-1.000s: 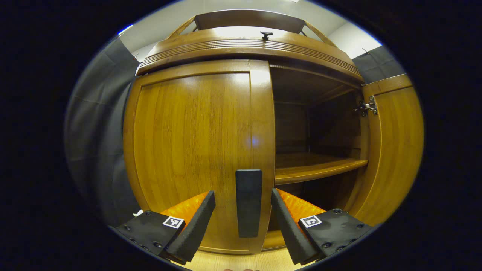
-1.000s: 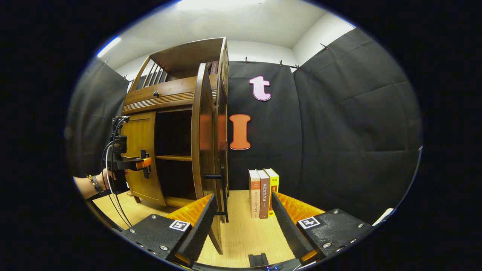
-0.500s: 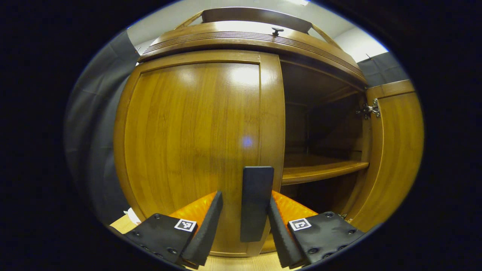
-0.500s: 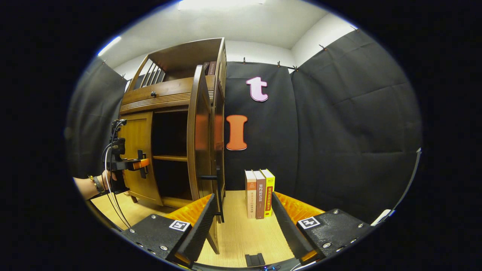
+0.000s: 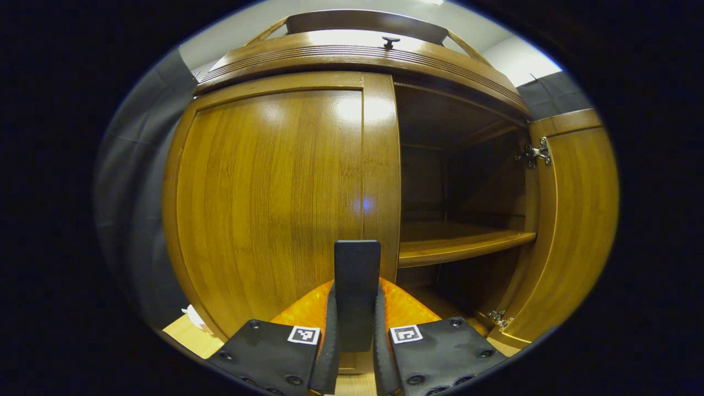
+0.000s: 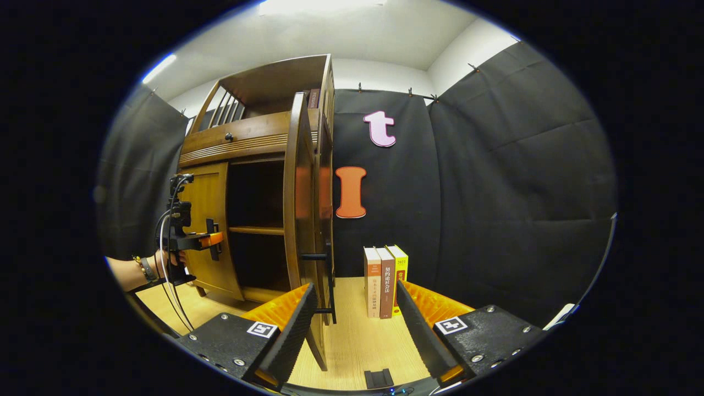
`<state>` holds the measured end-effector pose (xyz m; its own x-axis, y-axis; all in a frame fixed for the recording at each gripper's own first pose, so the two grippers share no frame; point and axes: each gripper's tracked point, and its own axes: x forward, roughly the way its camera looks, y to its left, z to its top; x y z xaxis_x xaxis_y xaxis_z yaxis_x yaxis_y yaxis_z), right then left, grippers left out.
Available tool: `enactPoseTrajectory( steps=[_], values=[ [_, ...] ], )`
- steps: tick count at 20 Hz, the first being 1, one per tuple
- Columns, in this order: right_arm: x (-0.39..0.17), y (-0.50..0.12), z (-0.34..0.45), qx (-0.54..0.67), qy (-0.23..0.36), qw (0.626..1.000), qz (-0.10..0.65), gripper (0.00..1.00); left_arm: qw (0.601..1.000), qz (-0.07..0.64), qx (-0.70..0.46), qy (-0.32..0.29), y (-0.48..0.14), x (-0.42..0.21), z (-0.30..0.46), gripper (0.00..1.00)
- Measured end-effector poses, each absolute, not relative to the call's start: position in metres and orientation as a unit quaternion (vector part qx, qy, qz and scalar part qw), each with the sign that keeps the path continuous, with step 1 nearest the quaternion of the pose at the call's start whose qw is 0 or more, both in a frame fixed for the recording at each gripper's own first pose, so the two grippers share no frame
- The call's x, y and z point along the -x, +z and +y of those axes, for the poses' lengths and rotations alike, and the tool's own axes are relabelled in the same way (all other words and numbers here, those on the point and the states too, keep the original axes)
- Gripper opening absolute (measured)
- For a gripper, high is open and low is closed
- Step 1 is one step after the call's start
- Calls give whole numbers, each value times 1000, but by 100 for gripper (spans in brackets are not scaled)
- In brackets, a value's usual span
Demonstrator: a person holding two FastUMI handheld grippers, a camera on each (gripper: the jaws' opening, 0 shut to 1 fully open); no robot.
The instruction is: Open the right door of the double-door shoe cabinet with the right hand, and open the left door with the left hand.
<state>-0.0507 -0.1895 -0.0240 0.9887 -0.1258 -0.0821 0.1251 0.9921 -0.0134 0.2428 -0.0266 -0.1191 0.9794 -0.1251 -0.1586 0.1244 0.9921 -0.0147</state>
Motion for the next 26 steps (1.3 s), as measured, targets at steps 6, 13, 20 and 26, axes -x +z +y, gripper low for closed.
enactPoseTrajectory(
  steps=[6, 13, 20, 26],
  values=[
    [60, -24, -187, 10, -68, 997, 44, 89, 995, 87, -21, -50, -112, -211, -21, 31],
    [56, -26, -167, 7, -51, 998, 46, 89, 995, 93, -24, -31, -100, -149, 7, 36],
    [46, -37, -148, 4, -37, 998, 59, 89, 996, 78, -32, -5, -85, -90, 55, 28],
    [42, -37, -130, 10, -29, 998, 59, 89, 996, 75, -49, 26, -76, -60, 101, 29]
  ],
)
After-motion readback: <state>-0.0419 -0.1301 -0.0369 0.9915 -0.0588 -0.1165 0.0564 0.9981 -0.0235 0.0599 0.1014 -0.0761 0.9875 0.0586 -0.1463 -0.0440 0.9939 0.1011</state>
